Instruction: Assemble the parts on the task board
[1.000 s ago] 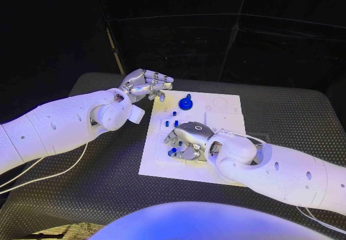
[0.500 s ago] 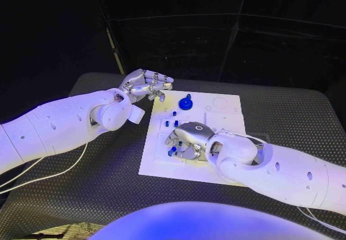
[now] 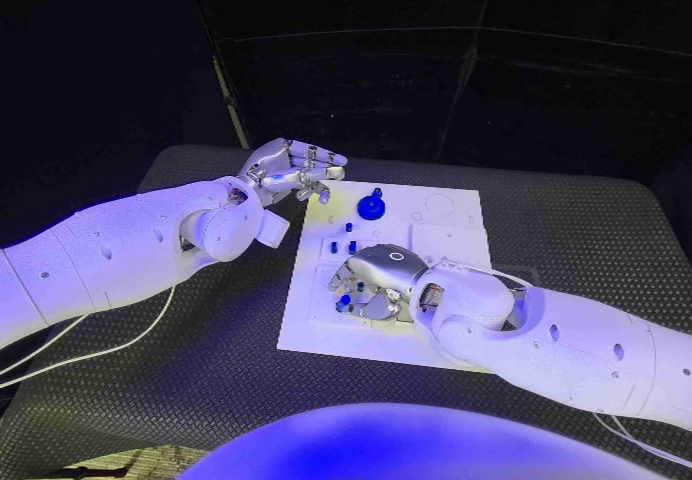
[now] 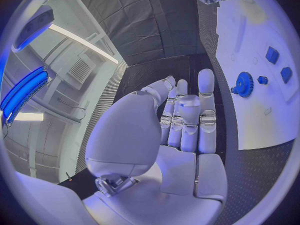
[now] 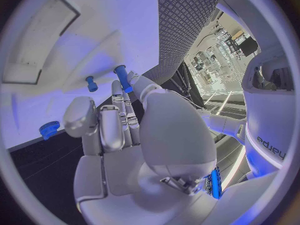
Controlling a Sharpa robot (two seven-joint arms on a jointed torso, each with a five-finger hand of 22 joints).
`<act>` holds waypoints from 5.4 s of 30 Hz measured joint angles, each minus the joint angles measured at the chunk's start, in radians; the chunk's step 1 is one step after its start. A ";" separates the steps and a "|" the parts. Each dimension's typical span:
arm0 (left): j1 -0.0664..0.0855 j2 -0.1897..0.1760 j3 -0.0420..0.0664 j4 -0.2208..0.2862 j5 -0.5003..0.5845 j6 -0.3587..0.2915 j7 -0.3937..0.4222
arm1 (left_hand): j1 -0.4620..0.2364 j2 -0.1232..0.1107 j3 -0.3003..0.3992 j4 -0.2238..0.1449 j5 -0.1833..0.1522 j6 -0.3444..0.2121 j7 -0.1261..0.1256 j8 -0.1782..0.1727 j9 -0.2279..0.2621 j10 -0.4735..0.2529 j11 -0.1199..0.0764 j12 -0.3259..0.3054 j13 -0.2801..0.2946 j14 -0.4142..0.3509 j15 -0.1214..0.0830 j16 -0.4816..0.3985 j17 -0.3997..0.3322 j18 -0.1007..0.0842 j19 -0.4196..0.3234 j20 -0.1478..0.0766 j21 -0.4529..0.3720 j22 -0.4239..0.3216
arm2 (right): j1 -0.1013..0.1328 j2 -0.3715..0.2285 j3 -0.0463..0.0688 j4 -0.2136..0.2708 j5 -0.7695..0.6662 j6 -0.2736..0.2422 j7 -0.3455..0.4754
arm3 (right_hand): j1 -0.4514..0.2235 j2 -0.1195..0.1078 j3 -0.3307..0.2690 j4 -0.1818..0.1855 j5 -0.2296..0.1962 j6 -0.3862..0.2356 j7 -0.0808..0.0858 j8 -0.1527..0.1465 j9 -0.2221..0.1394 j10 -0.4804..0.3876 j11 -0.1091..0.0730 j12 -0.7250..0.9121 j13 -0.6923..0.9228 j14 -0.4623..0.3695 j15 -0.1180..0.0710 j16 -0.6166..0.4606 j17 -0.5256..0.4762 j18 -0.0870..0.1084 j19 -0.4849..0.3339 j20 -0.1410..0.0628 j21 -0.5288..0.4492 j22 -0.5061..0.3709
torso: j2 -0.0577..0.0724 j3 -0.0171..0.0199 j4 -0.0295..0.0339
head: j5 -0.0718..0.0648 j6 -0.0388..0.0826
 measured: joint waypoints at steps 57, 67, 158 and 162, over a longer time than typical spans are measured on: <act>-0.002 -0.005 -0.004 -0.004 0.000 0.004 -0.007 | -0.004 0.004 0.000 0.000 0.000 0.000 0.000 0.000 0.000 -0.007 0.000 0.005 0.002 -0.004 0.004 -0.004 -0.001 0.000 0.000 0.000 0.000 -0.002 | 0.008 -0.461 0.102 0.151 0.449 -0.195 -0.060 | -0.122 0.023 -0.405 0.137 0.142 0.110 -0.027 0.172 0.071 0.158 -0.036 1.040 0.949 0.001 -0.031 0.118 0.169 -0.032 0.084 -0.034 0.108 0.188 | -0.013 -0.0086 -0.0121 | -0.108 0.044; -0.008 -0.007 -0.005 -0.004 0.000 0.004 -0.007 | -0.004 0.004 -0.003 0.003 0.000 0.000 0.000 0.000 0.000 -0.007 0.000 0.005 0.002 -0.004 0.004 -0.004 -0.002 0.000 0.000 0.000 0.000 -0.002 | -0.069 -0.516 0.100 0.224 0.401 -0.178 -0.223 | -0.139 0.025 -0.498 0.192 0.169 0.047 -0.032 0.276 0.139 0.213 -0.034 1.206 1.206 0.001 -0.031 0.155 0.180 -0.047 0.107 -0.032 0.143 0.267 | -0.018 -0.0086 -0.0178 | -0.138 0.051; -0.023 -0.004 -0.005 -0.003 0.000 0.020 -0.016 | -0.008 0.008 -0.005 0.006 0.000 0.000 0.000 0.000 0.000 -0.007 0.000 0.012 0.003 -0.004 0.004 -0.004 -0.002 0.000 0.000 0.000 -0.005 -0.004 | -0.148 -0.279 0.066 0.169 0.372 -0.247 -0.333 | -0.227 0.110 -0.581 0.275 0.143 0.014 -0.075 0.487 0.344 0.259 -0.059 1.313 1.229 0.002 -0.052 0.185 0.179 -0.062 0.114 -0.047 0.178 0.310 | -0.021 -0.0109 -0.0220 | -0.106 0.039; -0.023 -0.004 -0.005 -0.003 0.000 0.021 -0.017 | -0.008 0.008 -0.005 0.006 0.000 0.000 0.000 0.000 0.000 -0.007 0.000 0.012 0.004 -0.004 0.004 -0.004 -0.002 0.000 0.000 0.000 -0.005 -0.004 | -0.148 -0.274 0.066 0.165 0.362 -0.250 -0.340 | -0.288 0.055 -0.567 0.279 -0.016 0.010 -0.072 0.484 0.355 0.259 -0.059 1.313 1.229 0.002 -0.052 0.185 0.179 -0.062 0.111 -0.050 0.178 0.310 | -0.022 -0.0106 -0.0224 | -0.104 0.038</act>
